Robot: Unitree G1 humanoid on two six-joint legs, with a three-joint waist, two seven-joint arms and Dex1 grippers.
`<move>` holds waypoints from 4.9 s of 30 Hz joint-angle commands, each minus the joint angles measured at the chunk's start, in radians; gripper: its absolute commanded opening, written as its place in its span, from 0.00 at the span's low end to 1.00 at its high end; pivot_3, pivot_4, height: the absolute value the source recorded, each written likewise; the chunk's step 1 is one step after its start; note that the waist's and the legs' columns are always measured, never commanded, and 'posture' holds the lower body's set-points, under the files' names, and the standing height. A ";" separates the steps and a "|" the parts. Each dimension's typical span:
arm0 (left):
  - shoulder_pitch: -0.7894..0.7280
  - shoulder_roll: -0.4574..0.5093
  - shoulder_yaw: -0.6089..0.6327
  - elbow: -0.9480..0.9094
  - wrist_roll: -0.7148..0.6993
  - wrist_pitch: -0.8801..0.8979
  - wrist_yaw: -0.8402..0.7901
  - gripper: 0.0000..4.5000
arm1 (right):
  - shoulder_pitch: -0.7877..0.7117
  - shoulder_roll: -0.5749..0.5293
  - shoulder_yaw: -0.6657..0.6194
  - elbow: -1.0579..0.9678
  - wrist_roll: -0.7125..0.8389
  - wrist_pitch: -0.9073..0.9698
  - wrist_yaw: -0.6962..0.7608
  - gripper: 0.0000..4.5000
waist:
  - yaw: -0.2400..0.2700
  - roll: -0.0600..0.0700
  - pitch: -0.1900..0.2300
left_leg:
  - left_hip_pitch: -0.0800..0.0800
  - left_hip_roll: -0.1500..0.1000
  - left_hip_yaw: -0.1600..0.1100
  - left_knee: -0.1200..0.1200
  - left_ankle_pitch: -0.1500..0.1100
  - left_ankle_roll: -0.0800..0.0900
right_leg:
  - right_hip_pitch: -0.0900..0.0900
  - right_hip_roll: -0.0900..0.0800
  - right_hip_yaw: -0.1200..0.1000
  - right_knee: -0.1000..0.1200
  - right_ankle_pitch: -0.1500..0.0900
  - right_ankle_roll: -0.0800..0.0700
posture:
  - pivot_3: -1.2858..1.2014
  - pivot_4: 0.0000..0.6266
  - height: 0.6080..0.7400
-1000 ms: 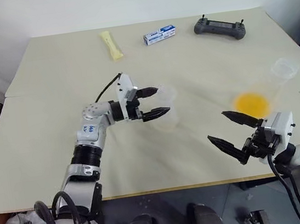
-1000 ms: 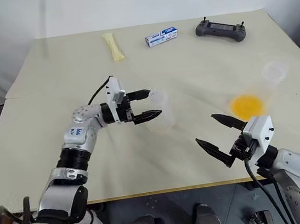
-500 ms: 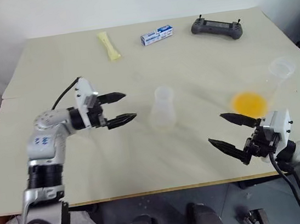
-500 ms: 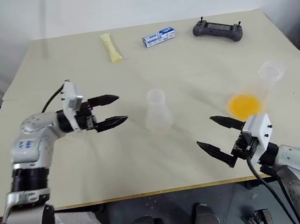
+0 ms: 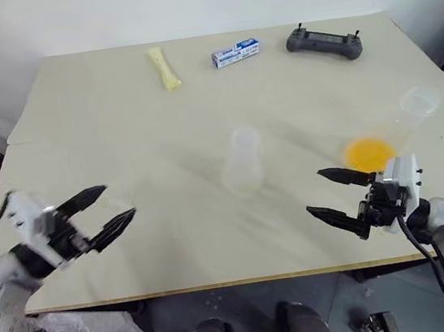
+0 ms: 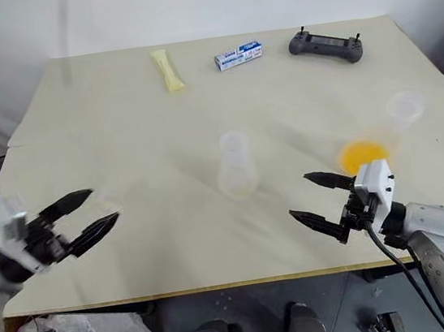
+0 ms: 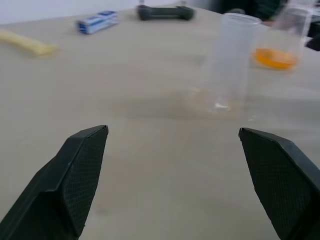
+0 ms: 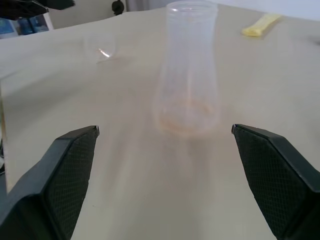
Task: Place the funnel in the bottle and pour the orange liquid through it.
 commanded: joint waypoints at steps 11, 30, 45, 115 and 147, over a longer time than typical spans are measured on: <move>0.092 -0.192 -0.029 -0.025 0.167 -0.229 0.330 0.99 | -0.048 -0.011 0.014 0.020 0.019 0.011 0.059 1.00 | -0.001 0.000 0.000 | 0.000 0.000 0.001 -0.001 -0.001 0.000 | -0.001 0.000 0.003 0.000 0.000 0.000 | 0.52 0.24 1.00; -0.053 -0.274 -0.233 0.046 0.319 -0.166 0.647 0.99 | -0.025 -0.014 0.015 -0.002 0.016 0.008 0.038 1.00 | 0.001 -0.002 -0.001 | 0.000 0.000 0.002 0.000 -0.001 0.001 | -0.001 0.000 0.000 0.001 0.000 0.000 | 0.52 0.24 1.00; -0.104 -0.266 -0.265 0.074 0.322 -0.102 0.681 0.43 | -0.047 -0.015 0.020 0.021 0.003 0.002 0.043 1.00 | 0.001 -0.002 -0.001 | 0.000 0.000 0.002 0.000 -0.001 0.001 | -0.001 0.000 0.000 0.001 0.000 0.000 | 0.52 0.24 1.00; -1.470 0.202 -0.931 1.090 0.163 0.417 -0.699 0.00 | 0.056 0.045 -0.018 -0.081 -0.044 -0.096 -0.108 1.00 | -0.003 -0.003 0.000 | -0.002 0.007 0.006 0.001 -0.001 -0.003 | -0.003 0.012 0.002 0.000 0.000 -0.001 | 0.52 0.24 1.00; -1.741 0.056 -1.358 1.383 0.004 0.318 -0.721 0.00 | -0.007 0.053 -0.005 -0.053 -0.068 -0.113 -0.083 1.00 | -0.002 -0.007 0.003 | -0.007 0.007 0.004 0.003 -0.001 -0.002 | -0.007 0.012 0.000 0.001 0.000 -0.001 | 0.52 0.24 1.00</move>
